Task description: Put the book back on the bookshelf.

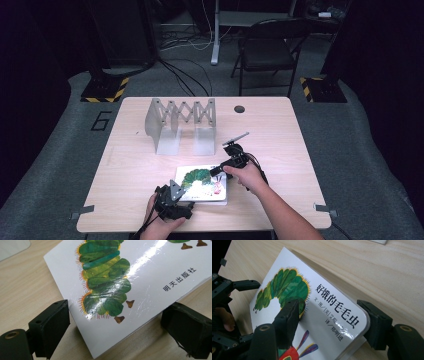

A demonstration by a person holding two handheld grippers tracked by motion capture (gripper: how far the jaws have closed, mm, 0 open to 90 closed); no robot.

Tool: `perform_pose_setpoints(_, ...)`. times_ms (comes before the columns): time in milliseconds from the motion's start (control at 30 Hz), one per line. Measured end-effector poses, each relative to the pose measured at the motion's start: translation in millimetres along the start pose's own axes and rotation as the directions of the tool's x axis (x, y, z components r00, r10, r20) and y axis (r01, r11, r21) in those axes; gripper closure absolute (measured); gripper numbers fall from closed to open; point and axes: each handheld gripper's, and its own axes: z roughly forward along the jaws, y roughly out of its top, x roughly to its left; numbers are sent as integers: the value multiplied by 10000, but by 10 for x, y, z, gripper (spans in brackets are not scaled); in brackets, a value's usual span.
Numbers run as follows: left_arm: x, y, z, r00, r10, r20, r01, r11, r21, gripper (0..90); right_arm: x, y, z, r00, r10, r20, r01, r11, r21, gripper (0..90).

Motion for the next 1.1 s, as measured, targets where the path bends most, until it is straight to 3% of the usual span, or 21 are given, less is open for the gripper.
perform_pose_setpoints(200, 74, 7, -22, 9987, 1, 517, -21, 9993, 380, 100, -36, -11, 23, 9998, 192, -32, -191, 9997, 164, 363)
perform_pose_setpoints(333, 159, 11, -46, 9942, -305, 1028, 264, 9988, 408, 114, -43, -11, 26, 9998, 189, -45, -188, 9996, 187, 363)
perform_pose_setpoints(500, 252, 16, -62, 9844, -593, 1656, 529, 9977, 428, 130, -45, -9, 22, 9998, 137, -123, -135, 9998, 122, 364)
perform_pose_setpoints(567, 277, 22, -70, 9811, -672, 1815, 593, 9971, 486, 139, -45, -8, 17, 9998, 139, -160, -138, 9999, 27, 367)
perform_pose_setpoints(700, 295, 38, -77, 9807, -613, 1855, 509, 9969, 603, 151, -44, -5, 6, 9996, 148, -227, -148, 9999, -10, 373)
perform_pose_setpoints(867, 376, 57, -100, 9669, -920, 2380, 769, 9944, 720, 178, -46, -4, 5, 9997, 113, -231, -113, 9999, -22, 375)
perform_pose_setpoints(933, 401, 60, -112, 9579, -1212, 2604, 1070, 9919, 682, 196, -48, -3, 6, 9997, 90, -235, -91, 10000, -33, 375)
perform_pose_setpoints(967, 402, 62, -117, 9556, -1370, 2609, 1239, 9901, 661, 207, -48, -3, 7, 9997, 77, -235, -78, 10000, -45, 375)
perform_pose_setpoints(1033, 426, 72, -127, 9540, -1343, 2679, 1212, 9905, 652, 223, -46, -3, 8, 9996, 96, -261, -97, 9999, -45, 375)
perform_pose_setpoints(1100, 441, 79, -138, 9474, -1589, 2778, 1468, 9871, 641, 248, -42, -3, 8, 9995, 166, -267, -167, 9999, -27, 375)
